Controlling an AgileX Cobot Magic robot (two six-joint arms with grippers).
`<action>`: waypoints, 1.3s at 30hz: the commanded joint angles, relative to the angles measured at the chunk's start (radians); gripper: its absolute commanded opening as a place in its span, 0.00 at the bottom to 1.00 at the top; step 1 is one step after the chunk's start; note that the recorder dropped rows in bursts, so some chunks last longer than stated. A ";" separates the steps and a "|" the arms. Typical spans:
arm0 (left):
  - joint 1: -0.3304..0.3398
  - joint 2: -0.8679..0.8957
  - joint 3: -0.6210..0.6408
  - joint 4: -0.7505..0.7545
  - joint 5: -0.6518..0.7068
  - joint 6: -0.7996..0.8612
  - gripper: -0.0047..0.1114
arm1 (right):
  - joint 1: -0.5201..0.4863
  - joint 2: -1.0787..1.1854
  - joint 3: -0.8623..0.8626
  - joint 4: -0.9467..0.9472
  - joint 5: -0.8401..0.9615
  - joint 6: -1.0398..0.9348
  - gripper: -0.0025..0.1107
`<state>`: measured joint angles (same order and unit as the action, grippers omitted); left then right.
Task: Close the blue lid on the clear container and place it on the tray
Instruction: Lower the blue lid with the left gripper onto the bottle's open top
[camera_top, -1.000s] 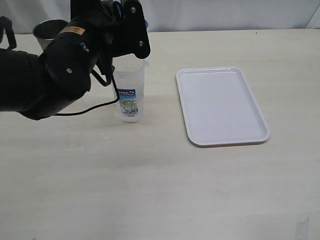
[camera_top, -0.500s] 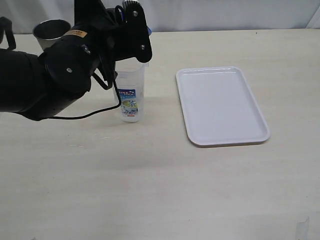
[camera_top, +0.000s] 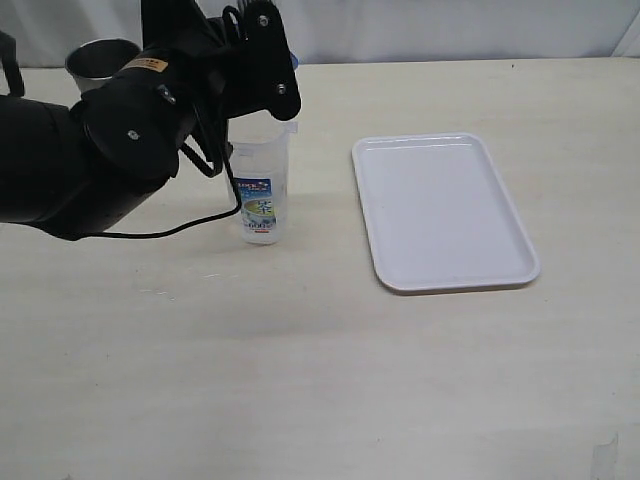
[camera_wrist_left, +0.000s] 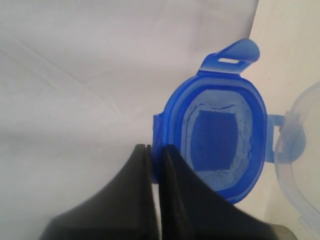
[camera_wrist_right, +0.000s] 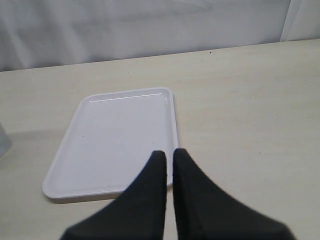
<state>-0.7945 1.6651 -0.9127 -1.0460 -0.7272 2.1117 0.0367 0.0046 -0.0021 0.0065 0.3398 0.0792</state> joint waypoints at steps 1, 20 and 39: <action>-0.009 -0.007 0.003 0.041 0.019 0.030 0.04 | 0.000 -0.005 0.002 0.004 0.002 0.003 0.06; -0.009 -0.007 0.003 0.060 -0.001 0.030 0.04 | 0.000 -0.005 0.002 0.004 0.002 0.003 0.06; -0.061 -0.007 0.003 -0.002 -0.086 0.030 0.04 | 0.000 -0.005 0.002 0.004 0.002 0.003 0.06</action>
<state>-0.8431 1.6651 -0.9127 -1.0393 -0.7930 2.1117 0.0367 0.0046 -0.0021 0.0065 0.3398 0.0792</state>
